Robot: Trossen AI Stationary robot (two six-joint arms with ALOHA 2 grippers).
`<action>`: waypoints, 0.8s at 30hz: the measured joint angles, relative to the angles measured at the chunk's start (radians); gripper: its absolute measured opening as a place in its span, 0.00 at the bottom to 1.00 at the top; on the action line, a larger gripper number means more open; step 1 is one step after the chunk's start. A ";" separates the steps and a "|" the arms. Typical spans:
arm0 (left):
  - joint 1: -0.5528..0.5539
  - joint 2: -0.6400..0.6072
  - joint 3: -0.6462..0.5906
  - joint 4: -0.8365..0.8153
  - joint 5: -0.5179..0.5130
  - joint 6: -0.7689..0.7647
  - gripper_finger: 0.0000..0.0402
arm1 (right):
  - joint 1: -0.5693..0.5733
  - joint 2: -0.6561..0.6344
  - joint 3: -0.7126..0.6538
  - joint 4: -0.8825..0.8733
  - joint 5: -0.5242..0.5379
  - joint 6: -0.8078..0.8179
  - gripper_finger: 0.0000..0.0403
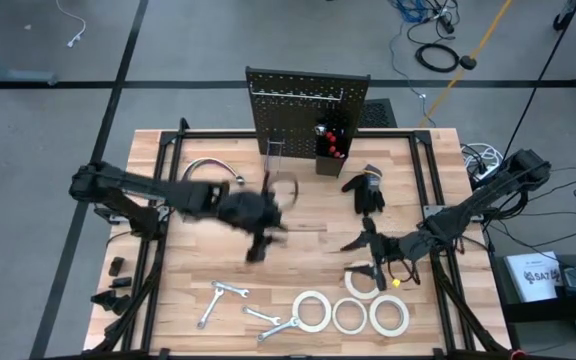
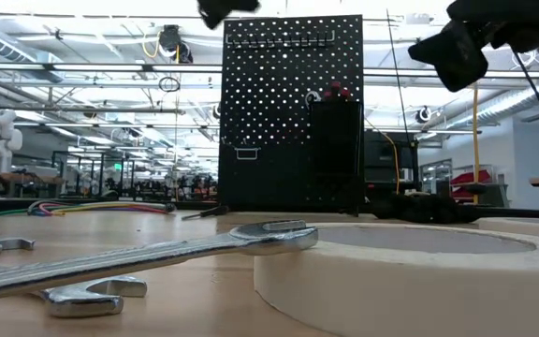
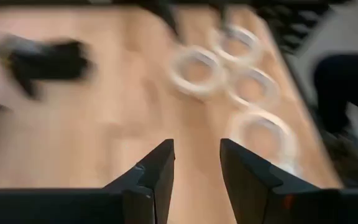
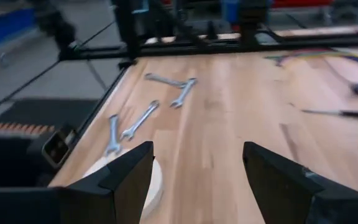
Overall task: Hang tools onto peg board
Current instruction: Hang the silver wrench on the peg board
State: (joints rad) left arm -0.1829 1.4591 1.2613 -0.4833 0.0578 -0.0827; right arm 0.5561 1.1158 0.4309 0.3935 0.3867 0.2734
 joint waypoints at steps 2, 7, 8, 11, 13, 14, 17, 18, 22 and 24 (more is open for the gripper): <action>-0.086 0.004 -0.022 -0.001 -0.003 -0.074 0.32 | 0.000 0.061 0.000 0.088 -0.033 -0.044 0.60; -0.278 0.064 -0.077 0.111 -0.049 -0.276 0.32 | 0.000 0.179 0.016 0.225 -0.053 -0.069 0.60; -0.309 0.086 -0.086 0.155 -0.059 -0.308 0.32 | 0.000 0.195 0.027 0.224 -0.053 -0.079 0.60; -0.366 0.180 -0.086 0.259 -0.061 -0.404 0.32 | 0.000 0.232 0.058 0.214 -0.052 -0.103 0.60; -0.380 0.248 -0.073 0.288 -0.053 -0.463 0.32 | -0.001 0.250 0.078 0.208 -0.051 -0.119 0.60; -0.387 0.283 -0.061 0.295 -0.043 -0.480 0.32 | -0.001 0.256 0.088 0.203 -0.050 -0.128 0.60; -0.403 0.363 -0.025 0.285 -0.040 -0.524 0.32 | -0.001 0.266 0.111 0.195 -0.049 -0.145 0.60; -0.407 0.386 -0.014 0.284 -0.040 -0.547 0.32 | -0.001 0.267 0.119 0.193 -0.049 -0.147 0.60; -0.415 0.454 0.024 0.283 -0.037 -0.638 0.32 | -0.001 0.267 0.139 0.186 -0.049 -0.120 0.60; -0.418 0.479 0.043 0.282 -0.061 -0.667 0.32 | -0.001 0.267 0.148 0.163 -0.049 -0.101 0.60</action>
State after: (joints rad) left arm -0.6007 1.9385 1.3041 -0.2009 -0.0037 -0.7499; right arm 0.5552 1.3823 0.5792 0.5561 0.3373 0.1726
